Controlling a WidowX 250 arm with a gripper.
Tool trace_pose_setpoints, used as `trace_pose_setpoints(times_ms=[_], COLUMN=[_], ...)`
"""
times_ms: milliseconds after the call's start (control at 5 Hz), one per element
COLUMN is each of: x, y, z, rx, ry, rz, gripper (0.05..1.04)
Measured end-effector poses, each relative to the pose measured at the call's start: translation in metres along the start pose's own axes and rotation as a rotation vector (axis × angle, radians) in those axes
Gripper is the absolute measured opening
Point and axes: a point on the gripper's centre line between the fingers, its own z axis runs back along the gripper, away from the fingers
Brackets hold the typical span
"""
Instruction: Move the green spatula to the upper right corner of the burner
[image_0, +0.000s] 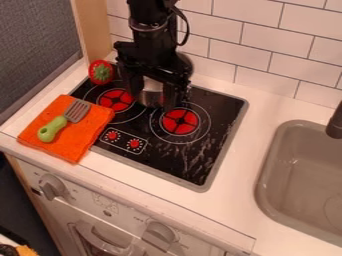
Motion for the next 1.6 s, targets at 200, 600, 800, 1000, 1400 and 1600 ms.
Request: trace_pose_setpoints(times_ms=[200, 600, 800, 1000, 1400, 1600], x=[-0.005, -0.040, -0.049, -0.058, -0.084, -0.089], y=[-0.002, 0.073, 0.113, 0.130, 0.144, 0.146], z=[-0.008, 0.027, 0.023, -0.011, -0.043, -0.049], rx=[-0.015, -0.075, -0.060, -0.030, 0.074, 0.095], ry=[0.029, -0.087, -0.078, 0.022, 0.145, 0.166], rz=[-0.015, -0.087, -0.047, -0.037, -0.029, -0.020], gripper=[1.001, 1.001, 1.001, 1.001, 1.001, 1.001])
